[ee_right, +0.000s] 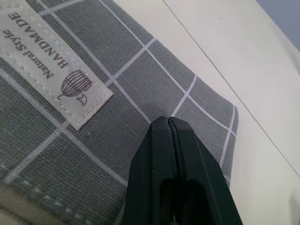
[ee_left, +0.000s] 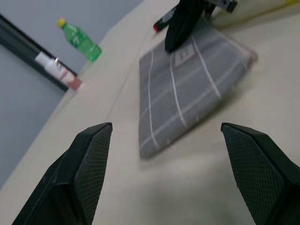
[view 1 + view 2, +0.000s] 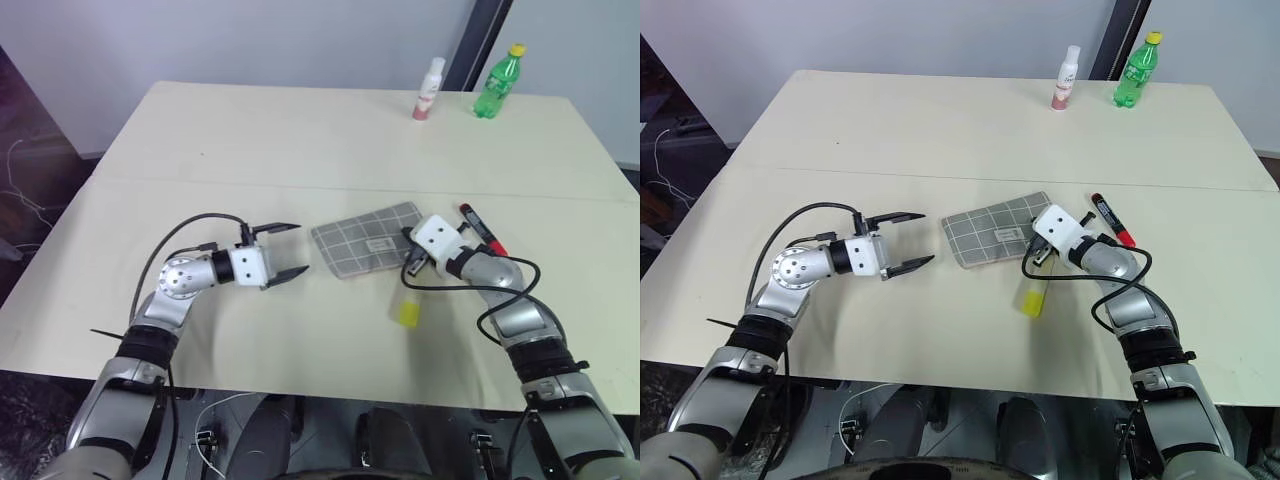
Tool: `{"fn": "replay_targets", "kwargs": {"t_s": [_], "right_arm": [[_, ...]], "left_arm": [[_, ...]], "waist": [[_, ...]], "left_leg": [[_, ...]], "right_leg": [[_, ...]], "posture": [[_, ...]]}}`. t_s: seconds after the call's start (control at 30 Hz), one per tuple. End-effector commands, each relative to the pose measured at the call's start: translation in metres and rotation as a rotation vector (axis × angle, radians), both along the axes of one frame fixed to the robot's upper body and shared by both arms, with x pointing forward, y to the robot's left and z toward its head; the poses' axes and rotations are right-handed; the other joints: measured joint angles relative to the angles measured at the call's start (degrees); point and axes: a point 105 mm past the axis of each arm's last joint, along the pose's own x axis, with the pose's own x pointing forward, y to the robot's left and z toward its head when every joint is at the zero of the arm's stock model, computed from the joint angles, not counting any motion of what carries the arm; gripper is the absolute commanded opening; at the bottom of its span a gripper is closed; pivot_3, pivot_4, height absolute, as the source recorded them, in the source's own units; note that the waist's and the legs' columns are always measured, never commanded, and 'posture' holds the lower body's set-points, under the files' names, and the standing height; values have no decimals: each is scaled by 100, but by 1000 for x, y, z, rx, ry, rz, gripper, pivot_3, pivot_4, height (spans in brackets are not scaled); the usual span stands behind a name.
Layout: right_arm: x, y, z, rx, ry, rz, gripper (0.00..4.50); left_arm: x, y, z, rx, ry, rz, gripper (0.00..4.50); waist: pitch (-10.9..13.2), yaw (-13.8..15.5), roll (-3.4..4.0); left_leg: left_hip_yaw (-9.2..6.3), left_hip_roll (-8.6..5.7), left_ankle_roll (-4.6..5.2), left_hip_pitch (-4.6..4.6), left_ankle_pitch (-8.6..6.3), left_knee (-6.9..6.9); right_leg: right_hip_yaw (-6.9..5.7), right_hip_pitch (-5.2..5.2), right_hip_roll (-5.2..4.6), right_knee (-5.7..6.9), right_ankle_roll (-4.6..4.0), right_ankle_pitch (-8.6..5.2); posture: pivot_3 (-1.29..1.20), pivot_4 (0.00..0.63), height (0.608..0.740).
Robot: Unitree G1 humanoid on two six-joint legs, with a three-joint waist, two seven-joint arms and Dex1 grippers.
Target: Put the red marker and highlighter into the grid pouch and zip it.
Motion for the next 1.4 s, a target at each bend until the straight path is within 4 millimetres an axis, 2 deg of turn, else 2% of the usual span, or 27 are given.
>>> {"fn": "replay_targets", "kwargs": {"t_s": [0.03, 0.23, 0.5, 0.53, 0.57, 0.77, 0.87, 0.97, 1.07, 1.2, 1.3, 1.4], "right_arm": [[-1, 0, 7, -3, -19, 11, 34], [-4, 2, 8, 8, -16, 15, 34], [-5, 2, 10, 9, -22, 12, 34], [-5, 2, 11, 10, -23, 12, 0], [-6, 2, 11, 11, -24, 11, 0], [-7, 0, 11, 8, -26, 7, 0], [-7, 2, 17, 21, -39, 14, 0], [-9, 7, 36, 199, -45, 17, 0], [-20, 6, 56, 353, -32, 35, 910], [-39, -8, 70, 410, 7, 10, 2957], [-56, -27, 57, 345, 83, -55, 4454], [-62, -31, 46, 326, 123, -82, 4454]], "left_arm": [[0, -17, 0, 19, -41, -43, 3915], [8, -35, -9, 34, -33, -59, 3915], [13, -56, -8, 40, -27, -100, 3915], [13, -57, -10, 47, -21, -102, 3402], [13, -58, -11, 54, -23, -104, 3186], [9, -62, -14, 51, -16, -124, 33], [7, -62, -16, 49, -9, -125, 33], [7, -56, -17, 39, 6, -108, 33], [10, -45, -15, 31, -3, -64, 0], [16, -32, -7, -16, -10, 18, 0], [23, -22, 0, -82, -2, 108, 0], [23, -20, 1, -114, 10, 135, 0]], "waist": [[0, 3, 0], [0, 7, 0], [0, 7, -1], [0, 7, -1], [0, 6, -1], [0, 3, -1], [0, 4, -1], [0, 4, -1], [0, 0, -1], [0, 11, 0], [-1, 26, 0], [-1, 6, 0]], "left_leg": [[0, 1, 7, 0, 5, 0], [0, 1, 10, 0, 6, 2], [0, 0, 11, 0, 8, 4], [-1, 0, 11, 0, 8, 4], [0, 0, 11, 0, 8, 4], [-1, 0, 8, 2, 10, 5], [-1, 0, 9, 2, 10, 6], [-1, 1, 8, 2, 10, 5], [-2, 2, 4, 1, 12, 4], [-3, 2, 7, 1, 4, 4], [-5, 2, -1, 1, -3, 5], [-4, 1, 1, 0, -4, 4]], "right_leg": [[-1, 0, 2, 1, 0, 0], [-1, 1, 3, 4, 0, 0], [-3, 3, 2, 4, 1, 0], [-3, 3, 2, 4, 1, 0], [-3, 3, 2, 4, 1, 0], [-3, 5, 2, 4, 1, 0], [-3, 6, 2, 4, 1, 0], [-3, 5, 2, 4, 1, 0], [-3, 5, 1, 4, 1, 0], [-3, 4, 0, 4, 1, 0], [-3, 5, -4, 3, 0, 0], [-3, 4, -16, 1, 0, 0]], "posture": [[0, 150, 740], [0, 150, 740], [0, 150, 740], [0, 150, 740], [0, 150, 740], [0, 150, 740], [0, 150, 740], [0, 150, 740], [0, 150, 740], [0, 150, 740], [0, 150, 740], [0, 150, 740]]}}
